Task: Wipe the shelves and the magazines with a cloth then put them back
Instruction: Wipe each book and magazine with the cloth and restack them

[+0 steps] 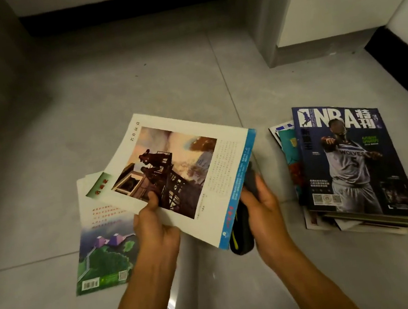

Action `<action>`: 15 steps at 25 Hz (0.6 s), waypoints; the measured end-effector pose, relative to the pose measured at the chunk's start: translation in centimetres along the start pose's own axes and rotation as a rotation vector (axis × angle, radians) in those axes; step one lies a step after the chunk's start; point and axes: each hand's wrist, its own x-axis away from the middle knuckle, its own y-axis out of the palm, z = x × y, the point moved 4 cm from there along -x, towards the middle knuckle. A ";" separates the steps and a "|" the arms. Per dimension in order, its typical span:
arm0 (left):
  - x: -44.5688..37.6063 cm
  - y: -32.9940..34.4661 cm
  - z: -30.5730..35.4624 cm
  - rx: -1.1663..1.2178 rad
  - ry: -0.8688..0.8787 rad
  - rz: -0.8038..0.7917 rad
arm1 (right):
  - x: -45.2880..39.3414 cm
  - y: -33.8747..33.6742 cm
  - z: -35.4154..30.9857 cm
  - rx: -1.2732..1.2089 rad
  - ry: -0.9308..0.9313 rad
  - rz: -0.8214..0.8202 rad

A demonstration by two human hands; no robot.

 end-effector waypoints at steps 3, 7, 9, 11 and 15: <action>0.0 0.2 -0.5 0.031 -0.009 0.024 | 3.0 1.6 -0.6 0.021 -0.039 -0.093; -0.4 0.1 -0.3 0.032 -0.007 0.028 | -0.2 -1.3 -3.5 0.120 -0.206 0.146; -0.2 0.3 -0.8 0.021 -0.032 0.032 | -1.6 -1.2 -5.1 0.259 -0.368 0.109; -0.2 0.7 -1.0 0.014 -0.037 0.042 | -0.8 -0.8 -4.3 0.376 -0.490 0.033; -1.4 0.5 0.5 0.002 0.020 0.074 | 4.9 -0.1 1.9 0.659 -0.492 -0.288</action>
